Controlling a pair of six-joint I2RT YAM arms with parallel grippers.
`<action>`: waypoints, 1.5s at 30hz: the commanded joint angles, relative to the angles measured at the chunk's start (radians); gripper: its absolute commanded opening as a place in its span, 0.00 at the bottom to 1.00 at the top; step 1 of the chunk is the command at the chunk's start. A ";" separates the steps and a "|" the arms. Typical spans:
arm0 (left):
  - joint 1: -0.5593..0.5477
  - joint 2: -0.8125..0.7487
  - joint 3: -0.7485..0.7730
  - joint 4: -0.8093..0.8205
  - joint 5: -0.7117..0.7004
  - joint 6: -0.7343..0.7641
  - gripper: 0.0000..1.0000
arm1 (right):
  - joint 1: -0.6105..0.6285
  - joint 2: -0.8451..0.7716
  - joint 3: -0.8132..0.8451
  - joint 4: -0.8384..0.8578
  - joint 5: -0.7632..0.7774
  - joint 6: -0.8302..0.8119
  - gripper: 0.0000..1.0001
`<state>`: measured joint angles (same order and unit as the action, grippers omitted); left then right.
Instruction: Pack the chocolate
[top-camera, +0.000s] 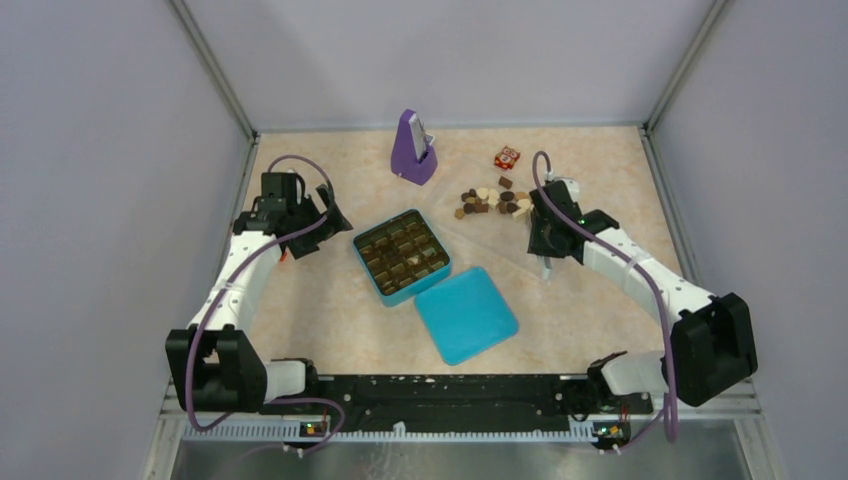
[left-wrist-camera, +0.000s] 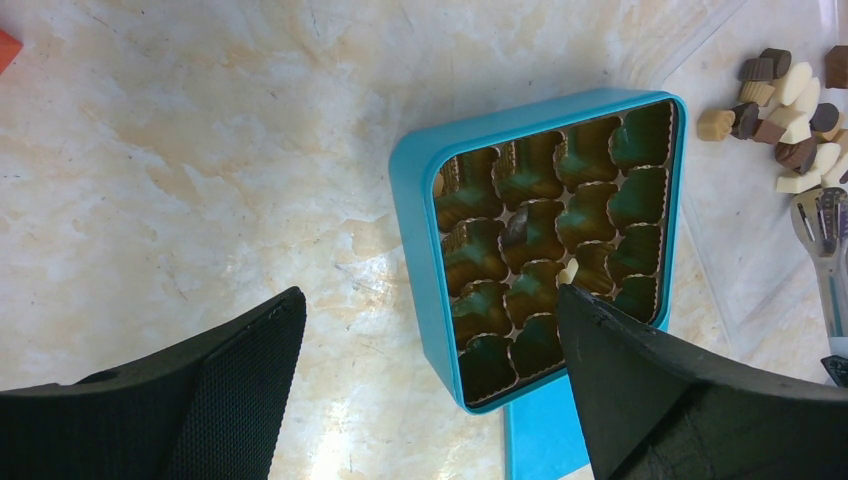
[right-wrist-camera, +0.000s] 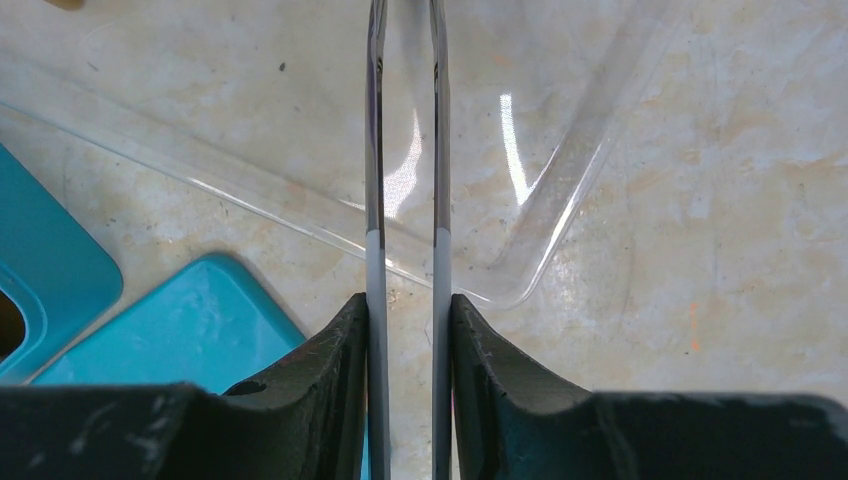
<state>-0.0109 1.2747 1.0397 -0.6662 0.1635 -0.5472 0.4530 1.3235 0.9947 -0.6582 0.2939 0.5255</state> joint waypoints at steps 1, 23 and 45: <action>0.004 -0.007 0.020 0.017 -0.012 0.007 0.99 | -0.009 -0.011 0.024 0.027 0.033 0.004 0.12; 0.004 -0.005 0.018 0.017 -0.011 0.010 0.99 | 0.108 -0.170 0.216 -0.155 -0.115 -0.025 0.00; 0.004 -0.012 0.031 -0.001 -0.021 0.016 0.99 | 0.397 0.213 0.478 0.009 -0.223 -0.091 0.00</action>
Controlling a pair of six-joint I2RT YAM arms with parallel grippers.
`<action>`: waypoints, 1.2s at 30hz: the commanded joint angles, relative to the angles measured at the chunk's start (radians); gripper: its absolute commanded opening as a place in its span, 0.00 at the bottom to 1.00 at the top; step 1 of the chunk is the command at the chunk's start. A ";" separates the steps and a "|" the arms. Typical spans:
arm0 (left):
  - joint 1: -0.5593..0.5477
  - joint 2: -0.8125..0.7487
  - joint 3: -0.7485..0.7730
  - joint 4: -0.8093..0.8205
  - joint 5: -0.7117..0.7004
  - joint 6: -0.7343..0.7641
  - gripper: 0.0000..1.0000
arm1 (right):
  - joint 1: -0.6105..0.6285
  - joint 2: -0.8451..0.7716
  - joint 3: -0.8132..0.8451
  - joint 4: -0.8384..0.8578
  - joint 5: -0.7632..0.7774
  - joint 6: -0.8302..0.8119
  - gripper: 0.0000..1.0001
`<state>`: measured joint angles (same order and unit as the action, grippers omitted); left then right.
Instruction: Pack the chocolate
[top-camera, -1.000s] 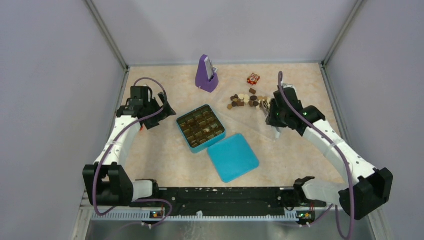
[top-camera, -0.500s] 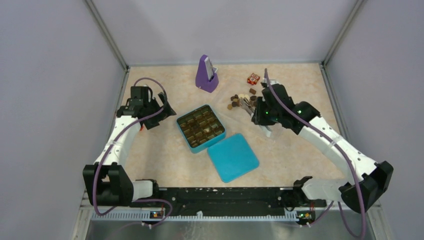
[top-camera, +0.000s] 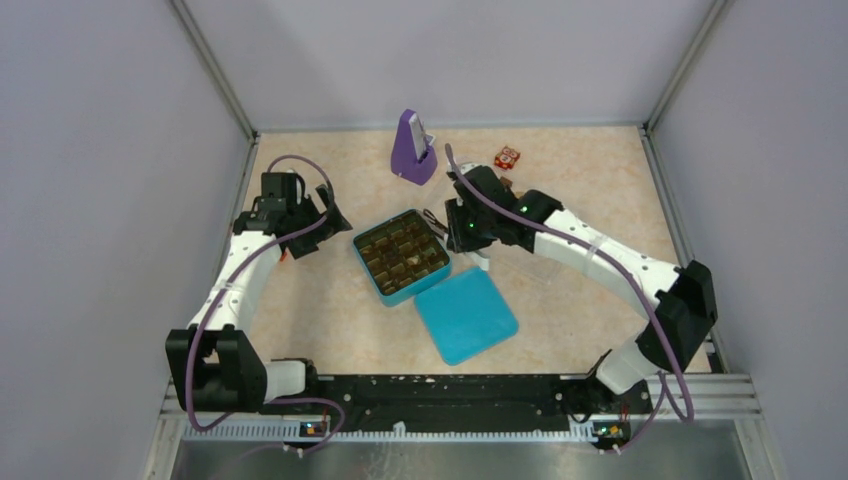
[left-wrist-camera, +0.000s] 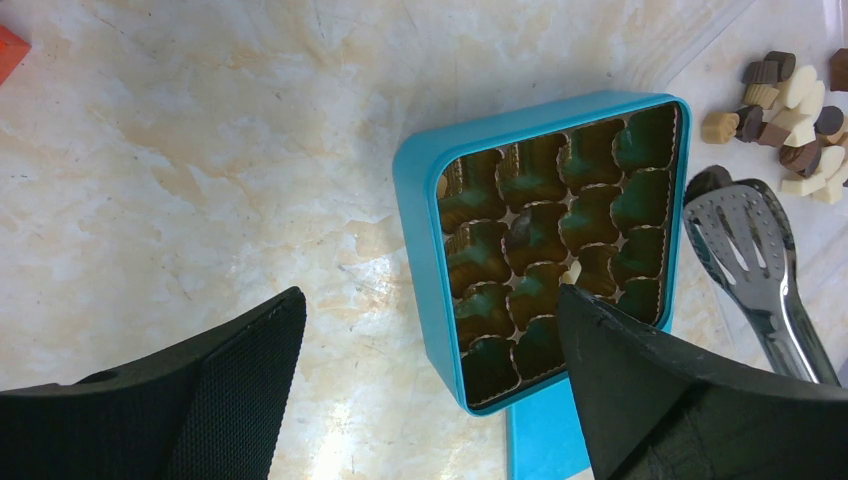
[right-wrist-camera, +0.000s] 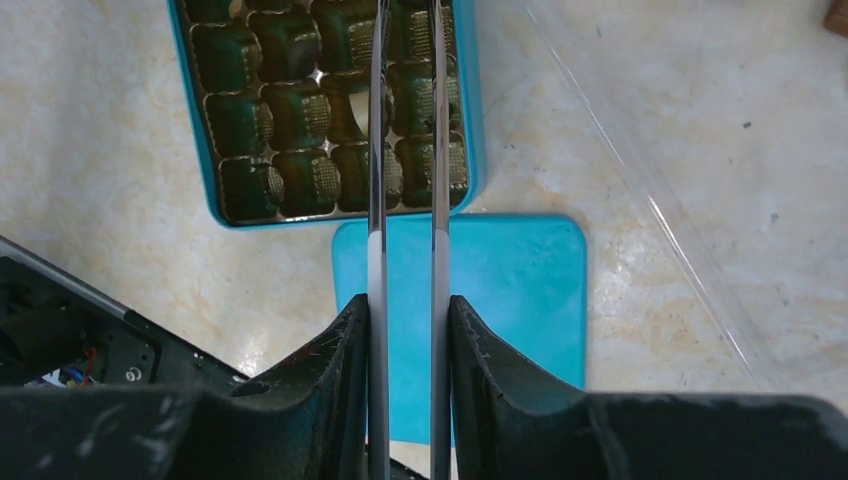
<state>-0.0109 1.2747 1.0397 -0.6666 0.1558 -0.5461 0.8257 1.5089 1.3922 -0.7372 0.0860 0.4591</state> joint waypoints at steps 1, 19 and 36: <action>0.003 -0.012 0.031 0.000 -0.010 0.015 0.99 | 0.025 0.038 0.080 0.104 -0.017 -0.024 0.00; 0.005 -0.018 0.023 0.002 -0.012 0.017 0.99 | 0.026 0.152 0.102 0.144 -0.005 -0.002 0.24; 0.004 -0.017 0.017 0.008 -0.005 0.015 0.99 | 0.025 0.148 0.155 0.116 0.033 -0.009 0.29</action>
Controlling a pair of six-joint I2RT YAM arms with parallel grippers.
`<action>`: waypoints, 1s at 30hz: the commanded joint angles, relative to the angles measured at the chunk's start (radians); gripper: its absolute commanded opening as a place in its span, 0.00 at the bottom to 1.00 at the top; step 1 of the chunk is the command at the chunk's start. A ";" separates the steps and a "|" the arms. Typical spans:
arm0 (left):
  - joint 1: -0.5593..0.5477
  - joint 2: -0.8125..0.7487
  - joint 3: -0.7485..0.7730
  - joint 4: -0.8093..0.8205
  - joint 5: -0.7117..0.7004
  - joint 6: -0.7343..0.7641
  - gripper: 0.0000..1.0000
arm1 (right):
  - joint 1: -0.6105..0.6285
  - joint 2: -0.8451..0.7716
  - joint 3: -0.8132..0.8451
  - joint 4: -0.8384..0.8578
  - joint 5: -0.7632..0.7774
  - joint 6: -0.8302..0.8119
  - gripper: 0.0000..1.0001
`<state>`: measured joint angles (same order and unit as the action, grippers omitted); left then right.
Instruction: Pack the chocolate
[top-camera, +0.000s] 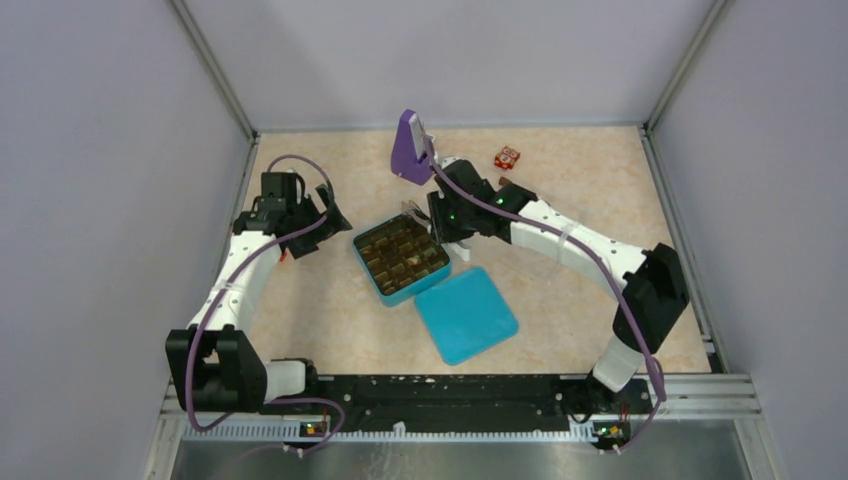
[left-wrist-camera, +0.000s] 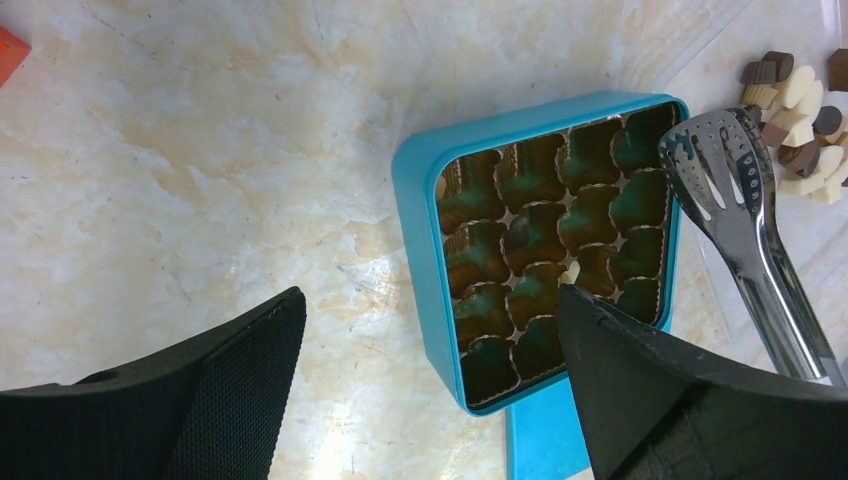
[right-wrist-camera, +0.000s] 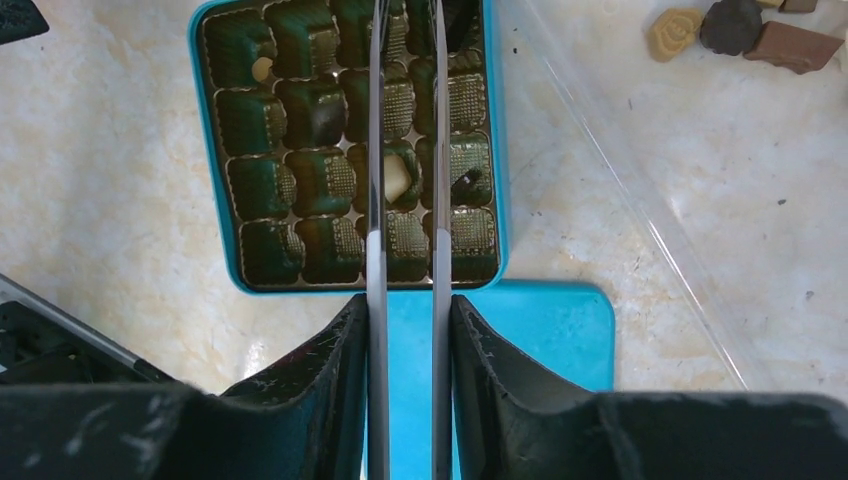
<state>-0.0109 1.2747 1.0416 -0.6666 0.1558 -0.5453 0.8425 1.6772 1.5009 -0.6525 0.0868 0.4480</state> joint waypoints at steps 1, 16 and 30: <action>0.005 -0.017 0.017 0.007 -0.006 0.015 0.99 | 0.009 -0.035 0.041 0.032 0.047 0.005 0.20; 0.004 -0.020 0.013 0.009 -0.005 0.015 0.99 | -0.217 -0.416 -0.296 -0.074 0.245 0.046 0.18; 0.004 -0.035 0.011 -0.004 -0.009 0.018 0.99 | -0.341 -0.458 -0.481 -0.002 0.165 0.079 0.37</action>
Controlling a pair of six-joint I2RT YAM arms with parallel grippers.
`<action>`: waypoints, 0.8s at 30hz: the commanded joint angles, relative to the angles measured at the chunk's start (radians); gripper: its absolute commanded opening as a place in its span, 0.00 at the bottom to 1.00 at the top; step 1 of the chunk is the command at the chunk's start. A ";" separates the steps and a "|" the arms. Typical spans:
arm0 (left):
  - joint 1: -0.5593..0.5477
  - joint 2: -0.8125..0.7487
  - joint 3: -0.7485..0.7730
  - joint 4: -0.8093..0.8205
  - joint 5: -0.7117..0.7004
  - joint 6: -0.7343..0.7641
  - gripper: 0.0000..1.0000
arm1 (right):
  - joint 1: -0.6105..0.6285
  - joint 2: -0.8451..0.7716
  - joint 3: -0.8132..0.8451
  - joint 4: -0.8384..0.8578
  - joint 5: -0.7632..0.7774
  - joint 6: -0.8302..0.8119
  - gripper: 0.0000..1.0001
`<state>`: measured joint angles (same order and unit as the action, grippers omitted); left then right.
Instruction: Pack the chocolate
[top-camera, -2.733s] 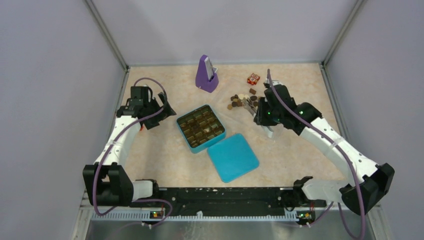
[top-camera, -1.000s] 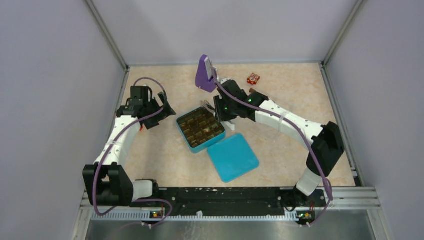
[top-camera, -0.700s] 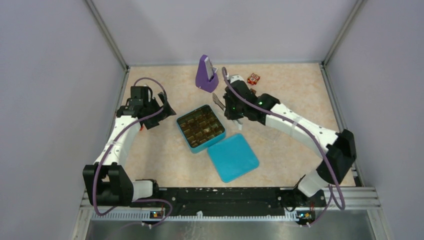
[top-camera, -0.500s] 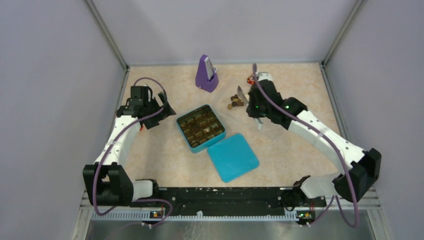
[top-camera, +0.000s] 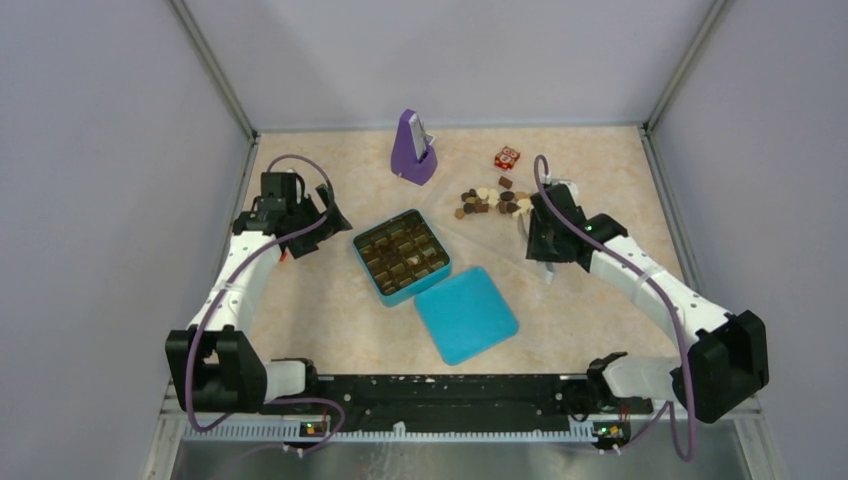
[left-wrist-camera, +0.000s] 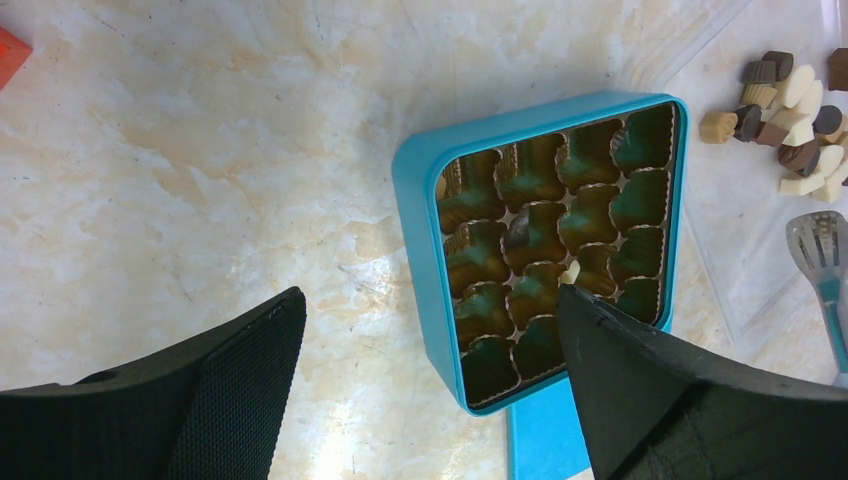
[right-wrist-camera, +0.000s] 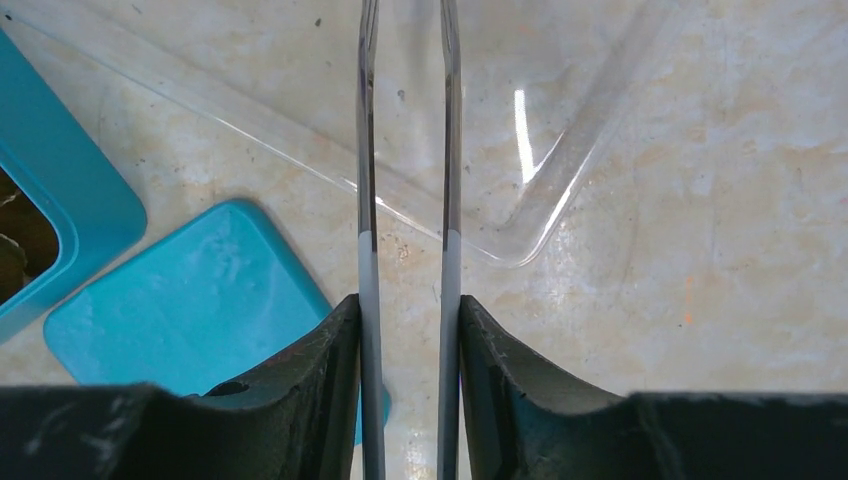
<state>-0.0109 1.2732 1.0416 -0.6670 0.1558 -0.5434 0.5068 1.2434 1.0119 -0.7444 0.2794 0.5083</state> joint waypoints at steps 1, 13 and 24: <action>0.005 -0.034 0.011 -0.003 -0.009 0.016 0.99 | -0.005 -0.016 0.006 0.101 -0.032 0.020 0.37; 0.005 -0.041 0.012 -0.006 -0.015 0.017 0.99 | -0.005 0.095 0.017 0.187 0.024 0.042 0.42; 0.004 -0.036 0.007 -0.002 -0.012 0.018 0.99 | -0.005 0.079 0.010 0.153 0.096 0.071 0.35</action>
<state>-0.0109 1.2644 1.0416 -0.6678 0.1486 -0.5423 0.5060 1.3693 1.0077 -0.6060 0.3260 0.5568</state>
